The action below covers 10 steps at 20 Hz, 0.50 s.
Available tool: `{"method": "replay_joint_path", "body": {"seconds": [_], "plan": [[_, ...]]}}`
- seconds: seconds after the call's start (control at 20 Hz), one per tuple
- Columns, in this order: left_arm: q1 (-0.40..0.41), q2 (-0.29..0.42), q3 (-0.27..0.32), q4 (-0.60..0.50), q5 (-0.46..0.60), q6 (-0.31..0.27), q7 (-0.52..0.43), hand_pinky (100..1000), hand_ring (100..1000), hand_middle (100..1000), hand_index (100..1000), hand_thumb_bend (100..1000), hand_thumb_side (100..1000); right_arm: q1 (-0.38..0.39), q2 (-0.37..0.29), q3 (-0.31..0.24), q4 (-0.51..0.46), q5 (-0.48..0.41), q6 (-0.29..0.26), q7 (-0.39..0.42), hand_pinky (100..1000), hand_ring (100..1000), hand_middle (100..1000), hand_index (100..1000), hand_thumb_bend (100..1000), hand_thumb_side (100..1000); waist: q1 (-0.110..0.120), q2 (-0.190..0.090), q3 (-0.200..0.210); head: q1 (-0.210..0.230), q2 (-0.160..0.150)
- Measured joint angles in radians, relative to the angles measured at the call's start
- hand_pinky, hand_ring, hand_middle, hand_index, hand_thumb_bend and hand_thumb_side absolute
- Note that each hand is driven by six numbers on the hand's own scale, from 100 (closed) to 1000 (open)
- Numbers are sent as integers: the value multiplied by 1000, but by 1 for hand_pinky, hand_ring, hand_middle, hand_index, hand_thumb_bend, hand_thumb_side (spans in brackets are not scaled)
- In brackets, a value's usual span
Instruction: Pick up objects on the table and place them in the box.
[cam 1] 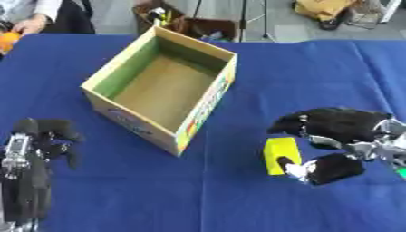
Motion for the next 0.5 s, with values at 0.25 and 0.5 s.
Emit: {"method": "replay_joint_path", "body": {"seconds": [0.25, 0.5], "plan": [[0, 0, 0, 0, 0, -1, -3, 220, 496, 443, 594, 100, 955, 0, 0, 0, 12, 7, -3, 2, 884, 937, 925, 1000, 112, 967, 0, 1, 1, -2, -2], [0, 0, 0, 0, 0, -2, -4, 220, 496, 443, 594, 100, 955, 1, 0, 4, 28, 17, -11, 8, 889, 943, 932, 1000, 128, 967, 2, 4, 4, -3, -3]]}}
